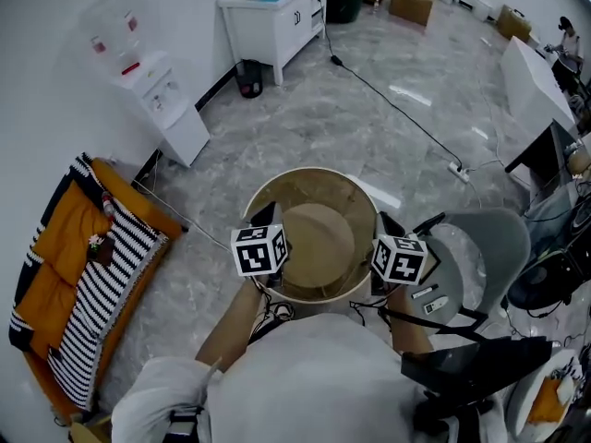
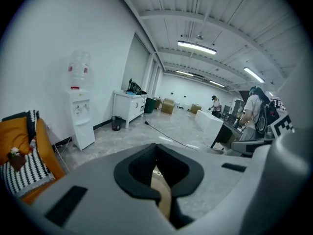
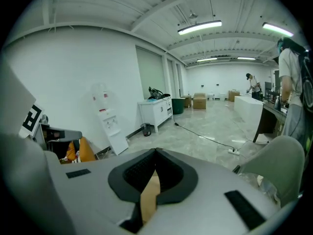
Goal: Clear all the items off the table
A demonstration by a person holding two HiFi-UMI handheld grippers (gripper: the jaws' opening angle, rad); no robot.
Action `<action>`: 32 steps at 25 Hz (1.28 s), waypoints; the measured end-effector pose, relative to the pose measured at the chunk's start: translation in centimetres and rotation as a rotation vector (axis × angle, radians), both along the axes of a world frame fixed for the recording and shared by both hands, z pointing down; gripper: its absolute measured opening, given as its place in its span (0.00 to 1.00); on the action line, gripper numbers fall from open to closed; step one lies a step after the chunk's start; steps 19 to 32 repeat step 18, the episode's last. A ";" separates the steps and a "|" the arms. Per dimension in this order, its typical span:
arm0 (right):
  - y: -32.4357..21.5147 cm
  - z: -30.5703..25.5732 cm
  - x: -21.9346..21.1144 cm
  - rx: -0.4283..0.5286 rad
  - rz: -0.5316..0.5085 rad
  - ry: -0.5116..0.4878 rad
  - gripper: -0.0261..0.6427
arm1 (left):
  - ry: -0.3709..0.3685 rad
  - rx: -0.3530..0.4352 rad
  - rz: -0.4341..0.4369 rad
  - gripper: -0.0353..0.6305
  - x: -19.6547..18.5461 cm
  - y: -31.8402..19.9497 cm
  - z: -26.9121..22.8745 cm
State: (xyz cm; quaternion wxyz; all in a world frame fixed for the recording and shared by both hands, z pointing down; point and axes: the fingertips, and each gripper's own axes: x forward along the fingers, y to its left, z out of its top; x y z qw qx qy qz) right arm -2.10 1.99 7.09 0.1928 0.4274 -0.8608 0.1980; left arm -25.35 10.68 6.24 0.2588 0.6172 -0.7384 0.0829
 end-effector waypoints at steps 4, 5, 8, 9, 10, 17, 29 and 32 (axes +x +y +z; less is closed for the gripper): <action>-0.1 -0.3 -0.8 0.010 -0.039 -0.002 0.07 | -0.019 0.003 -0.033 0.06 -0.4 0.5 -0.3; -0.1 -0.4 -1.1 0.014 -0.050 -0.001 0.07 | -0.019 0.002 -0.042 0.06 -0.6 0.7 -0.3; -0.1 -0.7 -1.5 0.026 -0.075 0.008 0.07 | -0.022 -0.002 -0.060 0.06 -0.9 1.2 -0.2; -0.1 -0.8 -1.5 0.030 -0.079 0.010 0.07 | -0.022 -0.001 -0.064 0.06 -0.9 1.2 -0.2; -0.2 -0.8 -1.5 0.033 -0.082 0.012 0.07 | -0.021 0.000 -0.067 0.06 -0.8 1.3 -0.1; -0.1 -0.7 -1.0 0.034 -0.083 0.022 0.07 | -0.014 0.001 -0.058 0.06 -0.3 1.2 0.0; 0.0 -0.7 -0.9 0.033 -0.081 0.022 0.07 | -0.012 0.000 -0.056 0.06 -0.2 1.2 0.1; 0.0 -0.7 -0.9 0.033 -0.081 0.022 0.07 | -0.012 0.000 -0.056 0.06 -0.2 1.2 0.1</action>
